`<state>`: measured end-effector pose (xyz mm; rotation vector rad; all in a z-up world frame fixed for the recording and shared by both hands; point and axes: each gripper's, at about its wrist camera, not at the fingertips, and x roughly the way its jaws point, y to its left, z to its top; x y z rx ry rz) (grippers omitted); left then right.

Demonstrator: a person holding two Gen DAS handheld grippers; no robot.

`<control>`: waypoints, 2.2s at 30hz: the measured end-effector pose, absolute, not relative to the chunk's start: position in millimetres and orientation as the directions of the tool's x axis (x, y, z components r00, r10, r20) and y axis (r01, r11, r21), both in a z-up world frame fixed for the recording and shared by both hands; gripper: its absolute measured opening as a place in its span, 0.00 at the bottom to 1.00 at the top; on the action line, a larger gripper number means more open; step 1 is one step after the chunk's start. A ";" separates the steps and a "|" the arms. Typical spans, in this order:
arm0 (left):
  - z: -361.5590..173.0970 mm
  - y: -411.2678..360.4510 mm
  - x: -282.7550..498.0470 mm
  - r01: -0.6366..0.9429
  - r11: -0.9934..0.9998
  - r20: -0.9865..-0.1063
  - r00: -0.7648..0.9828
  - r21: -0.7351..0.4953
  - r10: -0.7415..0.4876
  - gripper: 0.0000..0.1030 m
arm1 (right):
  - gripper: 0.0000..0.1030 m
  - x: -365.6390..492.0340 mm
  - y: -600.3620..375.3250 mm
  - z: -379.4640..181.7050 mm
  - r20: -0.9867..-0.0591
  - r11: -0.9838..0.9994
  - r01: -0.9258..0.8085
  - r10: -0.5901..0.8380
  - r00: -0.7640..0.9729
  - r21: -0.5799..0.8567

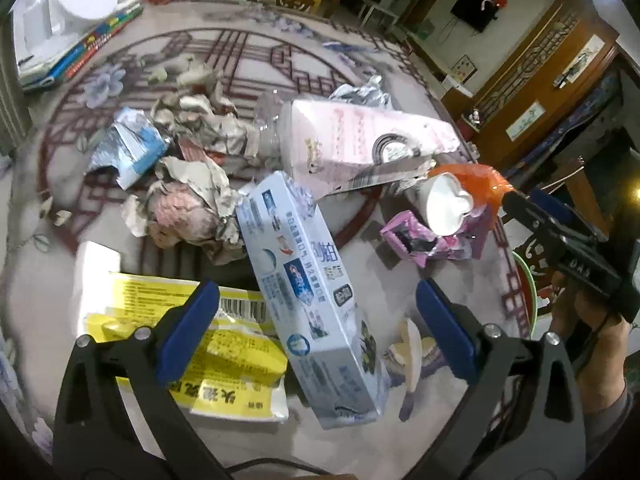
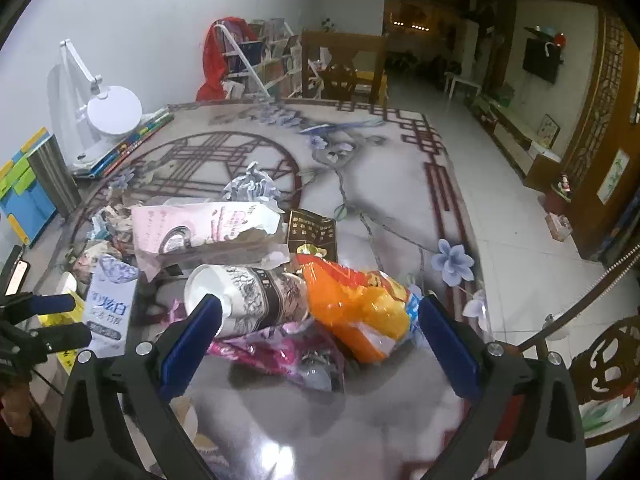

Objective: Collect trash
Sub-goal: 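Return to the table, grasp the toothpaste box with the left tool while the right grasps the orange bag, then carry the toothpaste box and orange bag to the bucket and drop them in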

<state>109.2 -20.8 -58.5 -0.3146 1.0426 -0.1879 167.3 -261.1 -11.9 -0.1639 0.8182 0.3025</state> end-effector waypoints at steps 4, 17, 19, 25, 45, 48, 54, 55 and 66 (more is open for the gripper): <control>-68.1 -25.1 116.0 0.000 0.931 -0.826 0.461 -0.365 -0.324 0.86 | 0.87 180.7 -260.0 -22.6 -0.759 0.944 -0.328 0.195 0.621 -0.026; -75.8 -27.3 117.4 0.018 0.913 -0.810 0.455 -0.408 -0.371 0.39 | 0.31 190.9 -270.8 -29.9 -0.779 0.948 -0.318 0.215 0.589 0.020; -70.9 -26.1 113.9 0.022 0.909 -0.795 0.475 -0.417 -0.377 0.39 | 0.30 186.0 -271.2 -23.5 -0.763 0.946 -0.322 0.225 0.606 0.023; -51.8 -23.5 102.1 0.039 0.908 -0.762 0.530 -0.417 -0.372 0.38 | 0.30 171.4 -278.8 -3.0 -0.713 0.948 -0.317 0.251 0.655 0.043; 12.1 -43.6 72.8 0.149 0.926 -0.686 0.633 -0.347 -0.359 0.38 | 0.30 116.0 -308.1 43.3 -0.562 0.937 -0.313 0.344 0.753 0.154; 17.3 -52.2 71.5 0.166 0.928 -0.683 0.636 -0.332 -0.358 0.38 | 0.30 111.7 -317.7 46.9 -0.550 0.939 -0.299 0.342 0.762 0.170; 21.9 -78.1 73.3 0.212 0.920 -0.678 0.625 -0.329 -0.386 0.38 | 0.30 98.2 -346.2 49.7 -0.529 0.944 -0.257 0.329 0.782 0.207; 22.2 -82.6 73.7 0.220 0.919 -0.678 0.623 -0.328 -0.391 0.38 | 0.30 95.5 -351.7 50.0 -0.525 0.945 -0.248 0.325 0.786 0.213; 32.6 -173.5 91.2 0.397 0.854 -0.662 0.545 -0.336 -0.514 0.38 | 0.30 72.0 -422.1 58.3 -0.480 0.958 -0.111 0.230 0.847 0.263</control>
